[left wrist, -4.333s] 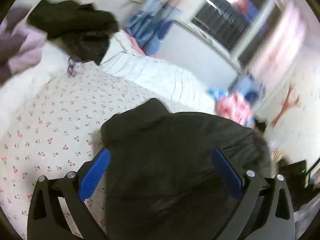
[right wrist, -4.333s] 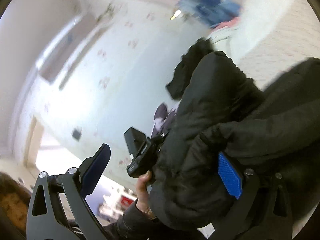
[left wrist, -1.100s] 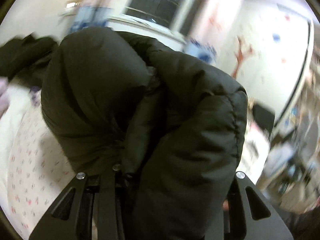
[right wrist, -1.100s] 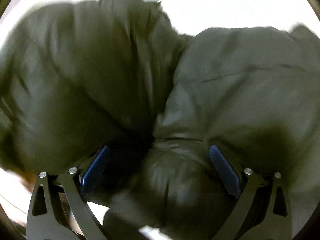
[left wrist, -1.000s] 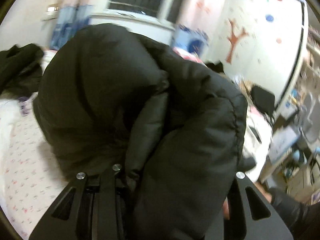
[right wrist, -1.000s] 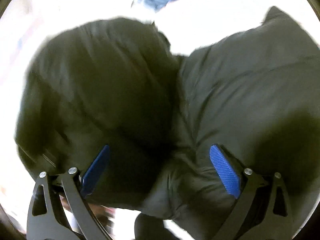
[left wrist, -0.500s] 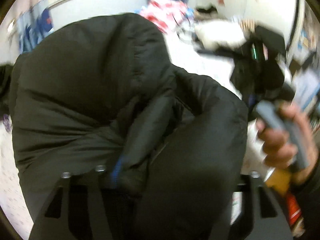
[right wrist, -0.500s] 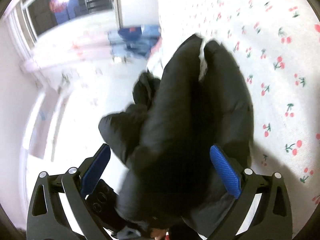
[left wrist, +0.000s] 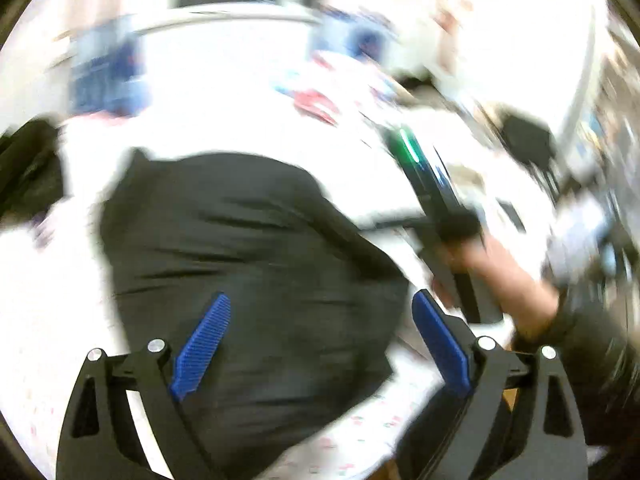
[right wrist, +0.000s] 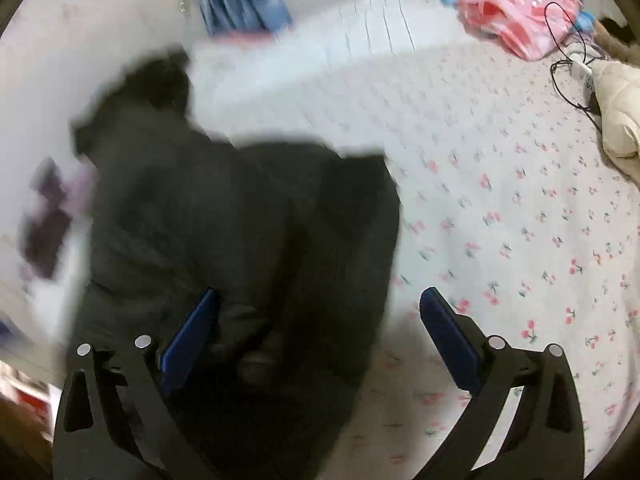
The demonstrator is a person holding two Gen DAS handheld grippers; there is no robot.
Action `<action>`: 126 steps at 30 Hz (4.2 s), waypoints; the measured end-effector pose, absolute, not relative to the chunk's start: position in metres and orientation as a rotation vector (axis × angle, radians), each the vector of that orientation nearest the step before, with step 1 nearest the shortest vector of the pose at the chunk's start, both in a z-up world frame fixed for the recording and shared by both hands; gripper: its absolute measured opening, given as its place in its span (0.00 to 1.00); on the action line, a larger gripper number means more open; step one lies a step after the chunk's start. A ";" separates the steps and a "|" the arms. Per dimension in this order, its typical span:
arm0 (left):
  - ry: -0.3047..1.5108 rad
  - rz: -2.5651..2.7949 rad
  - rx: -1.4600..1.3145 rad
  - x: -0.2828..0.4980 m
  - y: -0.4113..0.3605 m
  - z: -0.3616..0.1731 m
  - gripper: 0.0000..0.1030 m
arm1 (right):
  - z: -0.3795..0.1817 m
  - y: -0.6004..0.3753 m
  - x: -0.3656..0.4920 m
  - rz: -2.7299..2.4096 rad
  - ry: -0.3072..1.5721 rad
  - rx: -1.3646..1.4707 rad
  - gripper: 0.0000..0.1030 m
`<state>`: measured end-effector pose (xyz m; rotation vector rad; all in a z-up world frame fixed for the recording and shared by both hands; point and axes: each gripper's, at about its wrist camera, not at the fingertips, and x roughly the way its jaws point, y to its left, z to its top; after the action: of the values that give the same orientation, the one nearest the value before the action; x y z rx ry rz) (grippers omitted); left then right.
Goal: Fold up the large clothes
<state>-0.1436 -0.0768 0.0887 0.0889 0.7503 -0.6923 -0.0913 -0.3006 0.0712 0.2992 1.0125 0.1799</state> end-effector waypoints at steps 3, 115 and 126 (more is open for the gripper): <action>0.810 -0.561 -0.121 -0.111 -0.007 0.076 0.93 | 0.033 -0.313 -0.105 0.168 1.072 0.389 0.93; 0.847 -0.153 0.069 -0.244 -0.002 0.055 0.93 | 0.132 -0.144 -0.398 0.095 0.933 0.094 0.93; 0.879 -0.183 0.088 -0.251 -0.008 0.056 0.93 | 0.133 -0.140 -0.403 0.027 0.945 0.059 0.93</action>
<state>-0.2510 -0.0081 0.0564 0.0880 0.8793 -0.1829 -0.4029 -0.1396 0.1335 0.0586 0.9450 0.0273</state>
